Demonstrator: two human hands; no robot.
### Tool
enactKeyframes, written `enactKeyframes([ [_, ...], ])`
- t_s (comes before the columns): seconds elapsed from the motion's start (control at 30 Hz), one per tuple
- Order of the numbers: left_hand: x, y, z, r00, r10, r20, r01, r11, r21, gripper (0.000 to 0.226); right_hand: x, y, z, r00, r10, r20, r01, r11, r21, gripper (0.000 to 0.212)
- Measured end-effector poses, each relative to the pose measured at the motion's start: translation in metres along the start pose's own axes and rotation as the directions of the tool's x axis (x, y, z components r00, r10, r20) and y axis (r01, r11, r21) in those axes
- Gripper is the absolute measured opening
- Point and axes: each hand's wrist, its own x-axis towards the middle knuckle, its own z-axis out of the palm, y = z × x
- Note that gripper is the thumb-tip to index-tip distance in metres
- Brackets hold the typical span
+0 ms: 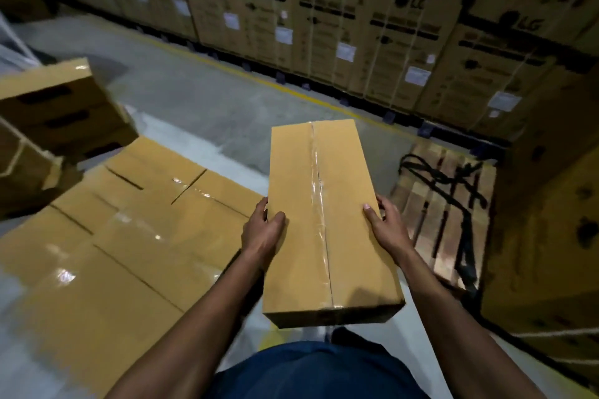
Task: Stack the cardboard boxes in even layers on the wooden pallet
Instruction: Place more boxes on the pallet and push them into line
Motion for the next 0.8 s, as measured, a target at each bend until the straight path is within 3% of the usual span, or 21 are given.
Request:
enactKeyframes([
  [0.17, 0.028, -0.009, -0.030, 0.988, -0.089, -0.129, 0.080, 0.994, -0.070, 0.077, 0.066, -0.039, 0.044, 0.984, -0.095, 0.151, 0.102, 0.994, -0.038, 0.051],
  [0.3, 0.066, -0.007, -0.042, 0.960, -0.139, -0.243, 0.115, 0.987, -0.112, 0.067, 0.128, -0.064, 0.082, 0.950, -0.173, 0.261, 0.188, 0.982, -0.034, 0.057],
  [0.5, 0.116, 0.005, -0.039, 0.898, -0.228, -0.375, 0.163, 0.967, -0.197, 0.070, 0.219, -0.102, 0.116, 0.864, -0.227, 0.449, 0.277, 0.960, -0.048, 0.050],
  [0.8, 0.165, 0.018, -0.027, 0.827, -0.337, -0.450, 0.177, 0.916, -0.361, 0.086, 0.315, -0.148, 0.166, 0.730, -0.188, 0.657, 0.341, 0.933, -0.113, 0.042],
])
